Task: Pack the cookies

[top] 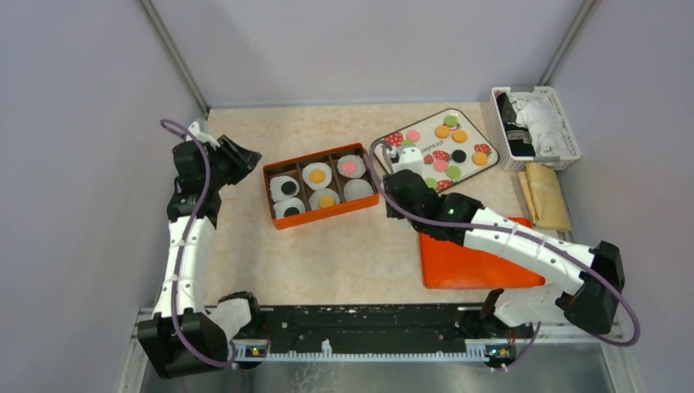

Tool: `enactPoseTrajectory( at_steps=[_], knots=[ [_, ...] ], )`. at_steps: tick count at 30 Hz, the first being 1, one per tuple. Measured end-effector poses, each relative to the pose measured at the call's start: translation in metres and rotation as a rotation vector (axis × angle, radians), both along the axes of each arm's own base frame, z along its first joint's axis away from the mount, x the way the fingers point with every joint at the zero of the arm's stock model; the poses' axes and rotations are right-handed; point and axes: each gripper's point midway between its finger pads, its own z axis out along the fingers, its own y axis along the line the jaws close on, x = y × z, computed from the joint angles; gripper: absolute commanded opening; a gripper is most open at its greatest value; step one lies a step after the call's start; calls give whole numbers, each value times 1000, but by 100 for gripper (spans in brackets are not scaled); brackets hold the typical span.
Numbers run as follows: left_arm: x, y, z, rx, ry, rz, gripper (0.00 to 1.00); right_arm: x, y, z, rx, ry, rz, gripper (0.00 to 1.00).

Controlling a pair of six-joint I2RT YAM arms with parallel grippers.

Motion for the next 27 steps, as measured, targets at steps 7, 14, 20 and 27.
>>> enactPoseTrajectory(
  at_steps=[7, 14, 20, 27],
  knots=[
    [0, -3, 2, -13, -6, -12, 45, 32, -75, -50, -81, 87, -205, 38],
    [0, -3, 2, -13, -6, -11, 45, 50, -77, -94, -138, 172, -216, 38],
    [0, -3, 2, -12, -6, -11, 45, 64, -82, -123, -167, 231, -249, 38],
    [0, -3, 2, -12, -6, -11, 45, 95, -78, -121, -144, 226, -290, 40]
  ],
)
